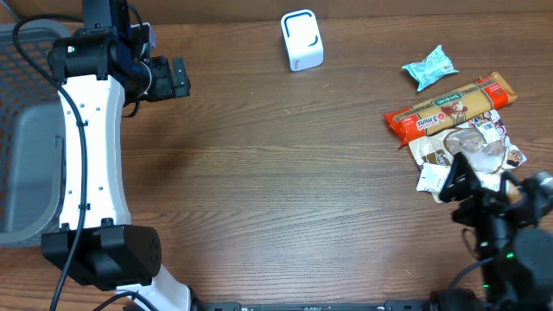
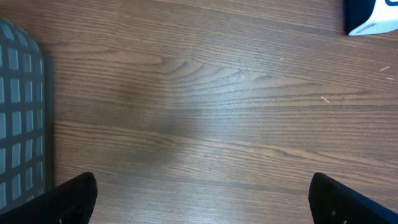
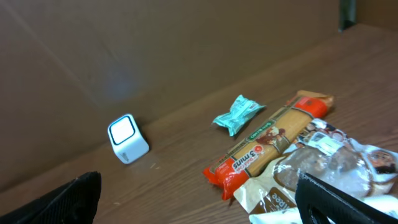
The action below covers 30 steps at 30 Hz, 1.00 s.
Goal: Scan the item barcode
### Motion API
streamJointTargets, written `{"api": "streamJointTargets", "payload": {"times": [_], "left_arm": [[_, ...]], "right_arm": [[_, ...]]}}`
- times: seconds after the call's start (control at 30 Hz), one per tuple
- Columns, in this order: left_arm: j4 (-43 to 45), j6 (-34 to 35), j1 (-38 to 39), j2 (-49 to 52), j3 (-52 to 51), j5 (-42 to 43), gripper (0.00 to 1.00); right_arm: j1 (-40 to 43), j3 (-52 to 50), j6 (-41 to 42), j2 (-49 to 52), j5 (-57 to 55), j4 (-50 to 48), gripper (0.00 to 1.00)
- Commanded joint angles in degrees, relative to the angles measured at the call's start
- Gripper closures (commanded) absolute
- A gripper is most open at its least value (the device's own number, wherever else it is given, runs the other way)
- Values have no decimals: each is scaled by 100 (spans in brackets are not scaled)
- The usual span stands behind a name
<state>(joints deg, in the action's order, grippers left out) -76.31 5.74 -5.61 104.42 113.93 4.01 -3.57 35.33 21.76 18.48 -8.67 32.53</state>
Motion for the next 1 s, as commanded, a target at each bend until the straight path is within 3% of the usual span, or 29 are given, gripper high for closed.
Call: {"api": "streamJointTargets", "payload": {"times": [0.0, 0.17, 0.4, 0.97], "left_arm": [[2, -85, 42, -24, 66, 4, 0], [2, -85, 42, -24, 66, 4, 0], [4, -85, 42, -24, 66, 4, 0], [2, -87, 42, -24, 66, 4, 1]], "right_arm": [[-111, -822, -428, -457, -68, -557, 0], [-179, -2157, -380, -1248, -52, -1709, 0], [-195, -3062, -428, -1801, -103, -2494, 0], [-195, -3331, -592, -1836, -116, -2522, 0]]}}
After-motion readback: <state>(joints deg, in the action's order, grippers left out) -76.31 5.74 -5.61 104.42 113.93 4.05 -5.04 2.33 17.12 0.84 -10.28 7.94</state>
